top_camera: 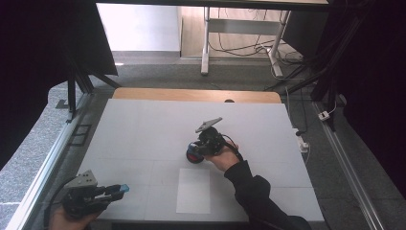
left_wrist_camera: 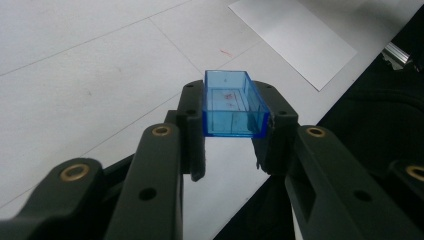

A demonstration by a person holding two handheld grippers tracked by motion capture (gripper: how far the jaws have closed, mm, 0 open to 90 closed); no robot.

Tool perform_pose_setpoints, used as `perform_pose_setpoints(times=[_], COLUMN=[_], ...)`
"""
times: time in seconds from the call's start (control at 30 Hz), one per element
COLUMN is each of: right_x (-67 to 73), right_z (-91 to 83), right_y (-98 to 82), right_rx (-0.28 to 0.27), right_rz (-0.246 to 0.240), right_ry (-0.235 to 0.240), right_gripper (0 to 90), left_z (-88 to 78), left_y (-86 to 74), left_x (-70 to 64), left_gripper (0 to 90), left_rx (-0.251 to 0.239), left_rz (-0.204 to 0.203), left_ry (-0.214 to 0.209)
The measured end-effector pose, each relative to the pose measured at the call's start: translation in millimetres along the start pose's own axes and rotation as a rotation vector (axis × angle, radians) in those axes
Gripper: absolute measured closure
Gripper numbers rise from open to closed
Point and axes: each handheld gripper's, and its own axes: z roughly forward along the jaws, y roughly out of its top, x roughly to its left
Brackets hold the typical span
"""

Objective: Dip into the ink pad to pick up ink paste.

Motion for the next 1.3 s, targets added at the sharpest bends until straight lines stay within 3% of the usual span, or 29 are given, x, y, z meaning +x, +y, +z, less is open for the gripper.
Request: perform_pose_setpoints(times=[0.23, 0.5, 0.63, 1.3], right_x=[2.5, 5.0, 7.2, 25.5], right_z=[-0.8, -11.9, -17.5, -42.2], right_y=[1.3, 5.1, 5.9, 3.6], right_rx=[0.006, -0.035, -0.043, -0.079], right_rz=[-0.014, -0.029, -0.032, -0.064], right_ry=[-0.011, -0.017, -0.004, 0.046], right_gripper=[70.6, 70.6, 70.6, 70.6], left_z=[-0.9, -1.2, -1.3, -1.1], left_y=[-0.4, -0.6, -0.6, -0.6], left_x=[1.5, 1.5, 2.8, 2.3], left_gripper=[68.7, 68.7, 68.6, 68.6], left_rx=[-0.006, -0.008, -0.004, -0.005], left_rz=[-0.012, -0.015, -0.032, -0.026], left_ry=[-0.004, -0.003, -0.006, -0.007])
